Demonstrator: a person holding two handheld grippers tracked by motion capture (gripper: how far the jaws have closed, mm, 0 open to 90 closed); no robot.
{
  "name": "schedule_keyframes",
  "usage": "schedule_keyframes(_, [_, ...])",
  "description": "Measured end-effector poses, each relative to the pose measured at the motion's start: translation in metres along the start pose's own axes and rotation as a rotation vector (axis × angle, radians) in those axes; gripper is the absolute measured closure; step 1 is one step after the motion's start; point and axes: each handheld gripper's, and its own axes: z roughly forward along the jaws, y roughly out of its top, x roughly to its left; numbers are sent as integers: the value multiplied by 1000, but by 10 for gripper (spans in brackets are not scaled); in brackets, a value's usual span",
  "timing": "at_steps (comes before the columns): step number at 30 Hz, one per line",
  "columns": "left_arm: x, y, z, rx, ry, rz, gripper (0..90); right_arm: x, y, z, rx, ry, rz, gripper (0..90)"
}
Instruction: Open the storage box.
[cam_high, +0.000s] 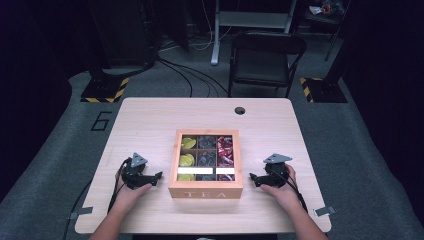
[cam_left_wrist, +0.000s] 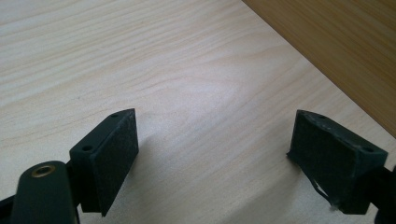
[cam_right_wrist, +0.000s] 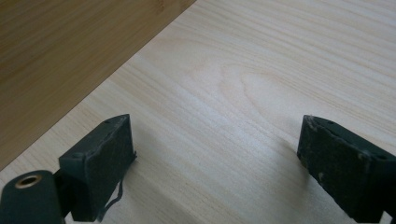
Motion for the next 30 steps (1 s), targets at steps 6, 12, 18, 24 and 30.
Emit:
schedule_keyframes(6, [0, 0, 0, -5, 1, -6, 153, 2, 0, -1, -5, 6, 28, 149])
schedule_keyframes(12, [-1, 0, 0, -6, 2, -8, 153, 1, 0, -1, -8, 10, 13, 149])
schedule_keyframes(18, [-1, 0, 0, -4, 9, -6, 154, 1, 0, -1, -10, 8, 13, 158])
schedule_keyframes(24, [-1, 0, 1, -11, 9, -18, 160, 1, 0, -2, -26, 23, -14, 246])
schedule_keyframes(30, [-1, 0, 0, -15, 18, -18, 197, 2, -1, -3, -36, 23, -10, 318])
